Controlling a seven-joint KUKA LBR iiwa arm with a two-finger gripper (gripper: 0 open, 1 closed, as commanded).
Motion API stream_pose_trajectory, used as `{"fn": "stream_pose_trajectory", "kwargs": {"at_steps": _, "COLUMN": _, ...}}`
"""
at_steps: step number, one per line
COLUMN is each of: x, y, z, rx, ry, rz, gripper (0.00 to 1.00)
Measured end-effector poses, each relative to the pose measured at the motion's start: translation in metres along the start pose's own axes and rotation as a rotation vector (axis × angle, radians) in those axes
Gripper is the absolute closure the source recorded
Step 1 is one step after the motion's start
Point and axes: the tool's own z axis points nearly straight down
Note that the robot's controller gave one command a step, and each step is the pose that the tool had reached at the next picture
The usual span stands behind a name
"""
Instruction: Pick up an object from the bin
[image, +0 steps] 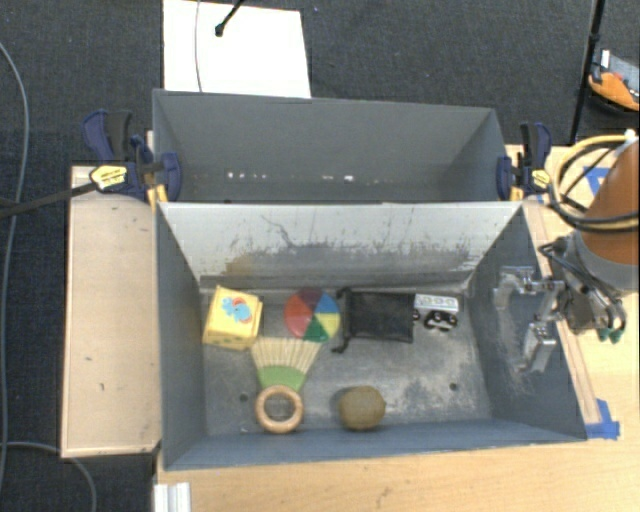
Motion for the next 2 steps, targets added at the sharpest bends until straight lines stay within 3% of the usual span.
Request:
{"fn": "stream_pose_trajectory", "kwargs": {"at_steps": 1, "x": -0.002, "y": 0.0, "z": -0.004, "rx": 0.002, "ry": -0.008, "rz": -0.004, "gripper": 0.0}}
{"fn": "stream_pose_trajectory", "kwargs": {"at_steps": 2, "x": -0.011, "y": 0.015, "z": 0.038, "rx": 0.004, "ry": -0.015, "rz": -0.027, "gripper": 0.0}}
